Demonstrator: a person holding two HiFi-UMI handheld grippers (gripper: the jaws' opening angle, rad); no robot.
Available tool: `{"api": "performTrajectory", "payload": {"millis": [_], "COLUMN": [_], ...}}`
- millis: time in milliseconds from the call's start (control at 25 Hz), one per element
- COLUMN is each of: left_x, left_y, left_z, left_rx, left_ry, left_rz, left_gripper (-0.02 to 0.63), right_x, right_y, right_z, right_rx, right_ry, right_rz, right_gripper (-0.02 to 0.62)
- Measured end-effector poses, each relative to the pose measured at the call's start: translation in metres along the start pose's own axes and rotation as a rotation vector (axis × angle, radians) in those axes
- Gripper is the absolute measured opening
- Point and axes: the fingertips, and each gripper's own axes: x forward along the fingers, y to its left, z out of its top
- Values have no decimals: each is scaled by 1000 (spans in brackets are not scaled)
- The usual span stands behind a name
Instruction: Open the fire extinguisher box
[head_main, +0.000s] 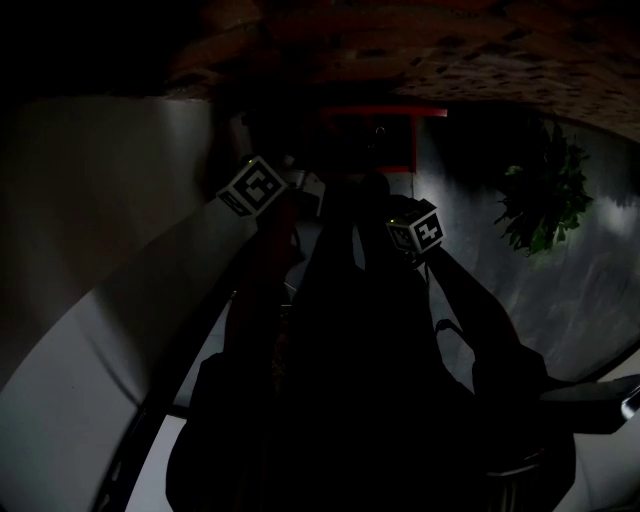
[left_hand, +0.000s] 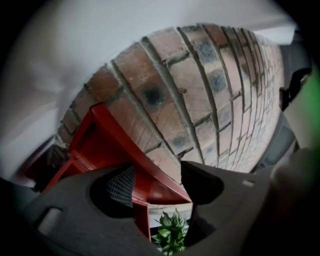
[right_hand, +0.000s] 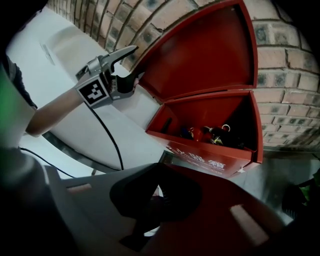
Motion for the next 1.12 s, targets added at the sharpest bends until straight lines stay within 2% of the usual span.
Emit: {"api": "performTrajectory", "payload": {"millis": [80, 200, 400, 640, 880, 1120], "left_x": [2, 7, 12, 20, 30, 36], "left_y": [-2, -1, 1, 7, 11, 17], "left_z": [-2, -5, -15, -28, -24, -9], "left_rx": [33, 163, 336, 607, 649, 580], "left_ry": [24, 93, 182, 314, 327, 302], "left_rz": [-10, 17, 92, 194, 239, 274], "left_gripper": [284, 284, 284, 282, 281, 279], "right_x": [-5, -12, -21, -35, -49, -54], "right_y": [5, 16, 32, 35, 29, 31], "right_z": [4, 15, 42, 53, 65, 76], "right_rx": [0, 2, -15, -24, -16, -11], "right_ry": [-11, -25, -76, -98, -128, -153], "right_rz": [15, 46, 79, 78, 58, 66], "right_gripper": [-3, -3, -3, -4, -3, -3]}}
